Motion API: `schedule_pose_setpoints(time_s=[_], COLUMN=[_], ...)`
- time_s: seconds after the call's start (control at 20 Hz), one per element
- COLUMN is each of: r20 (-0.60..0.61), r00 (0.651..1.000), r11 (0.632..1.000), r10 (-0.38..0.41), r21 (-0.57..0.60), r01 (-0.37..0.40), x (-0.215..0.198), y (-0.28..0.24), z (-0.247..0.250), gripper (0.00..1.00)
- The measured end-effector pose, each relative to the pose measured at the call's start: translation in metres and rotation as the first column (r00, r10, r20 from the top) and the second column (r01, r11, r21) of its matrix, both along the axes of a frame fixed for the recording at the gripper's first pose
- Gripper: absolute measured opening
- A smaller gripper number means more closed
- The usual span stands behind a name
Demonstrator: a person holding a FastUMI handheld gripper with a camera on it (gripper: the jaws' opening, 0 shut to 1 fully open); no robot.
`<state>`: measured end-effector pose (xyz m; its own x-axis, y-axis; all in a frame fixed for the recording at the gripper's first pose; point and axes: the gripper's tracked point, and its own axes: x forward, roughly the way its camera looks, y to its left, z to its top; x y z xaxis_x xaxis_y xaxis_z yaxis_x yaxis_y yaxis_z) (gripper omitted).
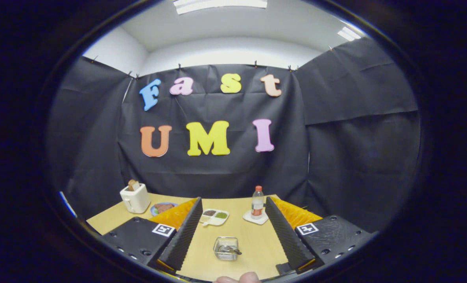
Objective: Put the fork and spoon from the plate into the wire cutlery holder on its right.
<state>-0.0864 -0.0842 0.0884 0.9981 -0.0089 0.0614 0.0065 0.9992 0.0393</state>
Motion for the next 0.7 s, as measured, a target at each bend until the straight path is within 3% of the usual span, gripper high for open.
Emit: schedule_pose_setpoints(time_s=[0.2, 0.7], r20=[0.072, 0.061], r00=[0.997, 0.998], r11=[1.0, 0.999], r10=[-0.001, 0.022], r21=[-0.029, -0.045], r01=[0.003, -0.02], x=[-0.013, -0.006], y=[0.009, 0.034], z=[-0.016, -0.033], gripper=[0.96, 0.96])
